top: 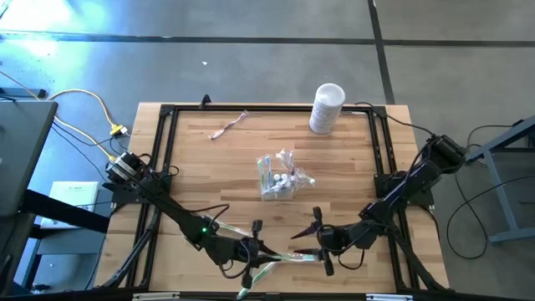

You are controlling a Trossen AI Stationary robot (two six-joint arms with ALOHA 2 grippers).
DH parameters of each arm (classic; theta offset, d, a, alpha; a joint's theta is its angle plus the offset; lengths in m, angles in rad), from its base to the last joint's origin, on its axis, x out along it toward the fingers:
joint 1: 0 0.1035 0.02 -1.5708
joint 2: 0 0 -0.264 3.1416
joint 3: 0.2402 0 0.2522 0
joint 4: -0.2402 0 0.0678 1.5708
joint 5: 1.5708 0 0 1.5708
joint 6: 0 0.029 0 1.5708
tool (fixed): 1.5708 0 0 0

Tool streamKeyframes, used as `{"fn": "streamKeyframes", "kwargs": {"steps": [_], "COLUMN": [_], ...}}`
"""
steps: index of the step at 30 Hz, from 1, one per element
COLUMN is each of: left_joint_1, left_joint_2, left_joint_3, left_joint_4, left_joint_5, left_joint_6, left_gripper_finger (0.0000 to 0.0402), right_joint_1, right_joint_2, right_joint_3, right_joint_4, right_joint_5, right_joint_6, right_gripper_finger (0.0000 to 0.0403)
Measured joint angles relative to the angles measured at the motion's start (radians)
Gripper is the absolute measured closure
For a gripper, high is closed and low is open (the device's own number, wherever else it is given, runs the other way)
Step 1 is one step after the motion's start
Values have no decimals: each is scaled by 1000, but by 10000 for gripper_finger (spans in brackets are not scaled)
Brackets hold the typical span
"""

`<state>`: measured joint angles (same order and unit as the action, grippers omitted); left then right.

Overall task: Pick & Place toothbrushing station
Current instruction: Put the green toothbrush into the transparent organizer

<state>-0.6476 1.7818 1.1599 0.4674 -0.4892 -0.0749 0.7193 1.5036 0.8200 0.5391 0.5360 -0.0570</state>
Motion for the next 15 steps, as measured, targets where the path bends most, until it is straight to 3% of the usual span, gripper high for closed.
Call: {"fn": "streamKeyframes", "kwargs": {"steps": [8,15], "left_joint_1": [0,-1], "left_joint_2": [1,1], "left_joint_3": [0,0], "left_joint_4": [3,10], "left_joint_5": [-1,-48], "left_joint_6": [1,45], "left_gripper_finger": [387,387], "right_joint_1": [0,0], "right_joint_2": [0,0], "right_joint_3": [0,0], "right_joint_4": [55,4], "right_joint_5": [-49,-49], "right_joint_6": [-44,39], "right_gripper_finger": [244,244]}}
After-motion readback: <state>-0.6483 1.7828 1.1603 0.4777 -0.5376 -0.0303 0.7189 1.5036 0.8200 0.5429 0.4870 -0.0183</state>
